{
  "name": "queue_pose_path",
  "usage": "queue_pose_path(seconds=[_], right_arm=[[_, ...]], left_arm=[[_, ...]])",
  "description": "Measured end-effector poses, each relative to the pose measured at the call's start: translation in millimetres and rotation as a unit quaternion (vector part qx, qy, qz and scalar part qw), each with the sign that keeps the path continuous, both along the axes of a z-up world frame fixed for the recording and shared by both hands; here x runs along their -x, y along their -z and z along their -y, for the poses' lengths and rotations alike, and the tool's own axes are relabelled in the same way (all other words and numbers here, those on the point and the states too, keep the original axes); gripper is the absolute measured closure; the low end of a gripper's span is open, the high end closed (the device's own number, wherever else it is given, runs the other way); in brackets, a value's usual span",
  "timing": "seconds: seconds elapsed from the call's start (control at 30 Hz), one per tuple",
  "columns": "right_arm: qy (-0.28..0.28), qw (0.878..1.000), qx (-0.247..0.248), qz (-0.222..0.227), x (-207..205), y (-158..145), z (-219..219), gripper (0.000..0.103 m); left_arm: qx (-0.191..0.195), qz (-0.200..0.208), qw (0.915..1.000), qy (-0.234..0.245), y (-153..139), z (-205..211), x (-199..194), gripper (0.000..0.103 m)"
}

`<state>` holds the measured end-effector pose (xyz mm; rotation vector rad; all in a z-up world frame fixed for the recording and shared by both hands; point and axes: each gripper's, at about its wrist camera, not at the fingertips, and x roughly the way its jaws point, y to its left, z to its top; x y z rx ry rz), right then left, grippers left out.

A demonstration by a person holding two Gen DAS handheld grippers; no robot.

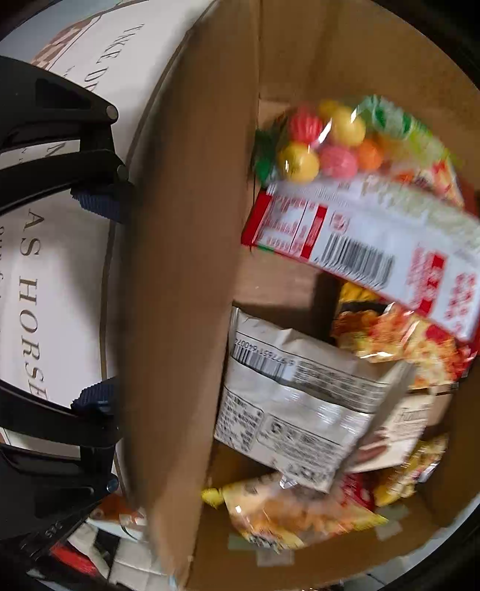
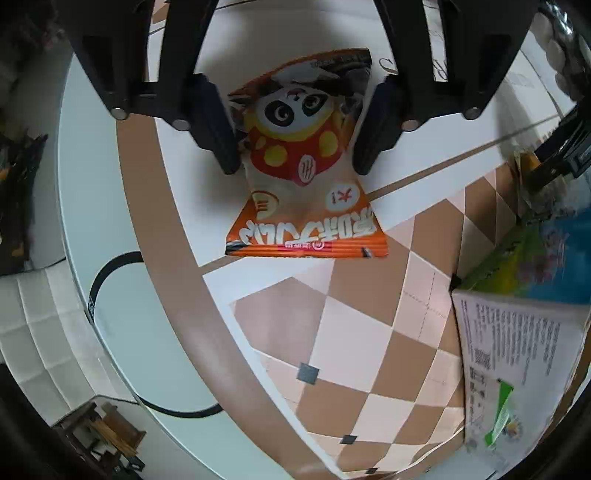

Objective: Organize snacks
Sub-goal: 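Grasp the egg snack with the left tool while the right tool grasps the orange panda bag, then carry both snacks into the box and open both tools to release them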

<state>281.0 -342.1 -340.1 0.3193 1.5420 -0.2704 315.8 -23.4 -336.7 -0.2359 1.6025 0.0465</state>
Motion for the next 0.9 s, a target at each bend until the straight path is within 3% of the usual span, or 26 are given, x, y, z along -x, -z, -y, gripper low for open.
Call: queue_pose_path(seconds=[0.07, 0.17, 0.37, 0.53, 0.57, 0.9], right_arm=[[-0.006, 1.0, -0.002, -0.001, 1, 2, -4, 0.042], [-0.014, 1.0, -0.003, -0.001, 3, 3, -9, 0.043], [-0.03, 1.0, -0.007, -0.001, 7, 3, -22, 0.049], [-0.052, 0.998, -0.019, 0.005, 17, -2, -47, 0.05], [-0.057, 0.998, -0.025, 0.006, 20, -4, -53, 0.05], [-0.109, 0.991, -0.077, 0.013, 41, -16, -99, 0.052]], left_arm=[[0.0, 0.0, 1.0, 0.001, 4, 2, -1, 0.033], [-0.01, 0.019, 0.9997, 0.009, 1, 5, 0, 0.045], [-0.013, 0.025, 0.9995, 0.016, -5, 5, 7, 0.048], [-0.003, 0.018, 0.9996, 0.024, -8, 12, 44, 0.049], [-0.004, 0.017, 0.9995, 0.027, -10, 13, 52, 0.057], [0.01, 0.02, 0.9975, 0.066, -35, 23, 133, 0.056]])
